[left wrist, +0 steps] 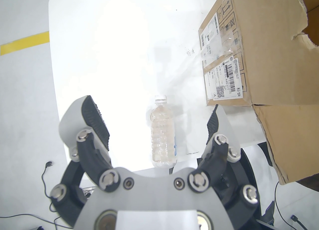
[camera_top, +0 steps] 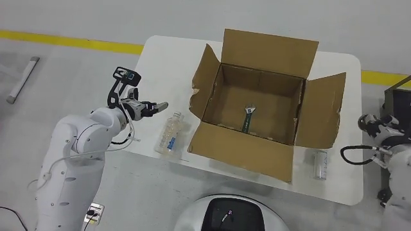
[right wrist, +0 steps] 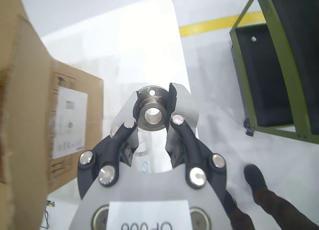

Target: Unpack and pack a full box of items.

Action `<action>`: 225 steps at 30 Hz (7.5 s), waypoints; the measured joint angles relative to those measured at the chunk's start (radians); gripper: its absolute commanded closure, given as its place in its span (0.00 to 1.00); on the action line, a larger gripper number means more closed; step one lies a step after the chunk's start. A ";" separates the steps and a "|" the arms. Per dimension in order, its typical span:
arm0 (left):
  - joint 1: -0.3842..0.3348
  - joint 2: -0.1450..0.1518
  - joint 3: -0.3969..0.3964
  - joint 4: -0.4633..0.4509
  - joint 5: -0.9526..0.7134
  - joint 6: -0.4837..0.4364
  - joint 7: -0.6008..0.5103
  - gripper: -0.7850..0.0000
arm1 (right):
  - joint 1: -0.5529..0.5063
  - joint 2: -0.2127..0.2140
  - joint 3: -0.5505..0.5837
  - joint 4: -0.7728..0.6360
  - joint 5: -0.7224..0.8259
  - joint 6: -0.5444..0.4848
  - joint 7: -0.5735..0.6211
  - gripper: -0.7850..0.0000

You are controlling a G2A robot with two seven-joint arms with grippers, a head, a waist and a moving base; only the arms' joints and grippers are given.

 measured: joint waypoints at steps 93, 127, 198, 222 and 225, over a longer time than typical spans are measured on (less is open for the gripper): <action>0.000 0.000 0.000 0.000 0.000 0.000 0.000 0.00 | 0.465 -0.039 -0.935 0.459 -0.153 0.284 0.021 1.00; 0.000 0.000 0.000 0.000 0.000 0.000 0.000 0.00 | 0.704 -0.206 -0.968 0.899 -0.293 0.292 0.238 0.54; 0.000 0.000 0.000 0.000 0.000 0.000 0.000 0.00 | 0.483 -0.259 -0.704 0.511 -0.397 0.100 0.081 1.00; 0.000 0.000 0.000 0.000 0.000 0.000 0.000 0.00 | 0.599 -0.280 -0.788 0.746 -0.473 0.142 0.182 0.00; 0.000 0.000 0.000 0.000 0.000 0.000 0.000 0.00 | 0.615 -0.281 -0.781 0.750 -0.474 0.130 0.186 0.00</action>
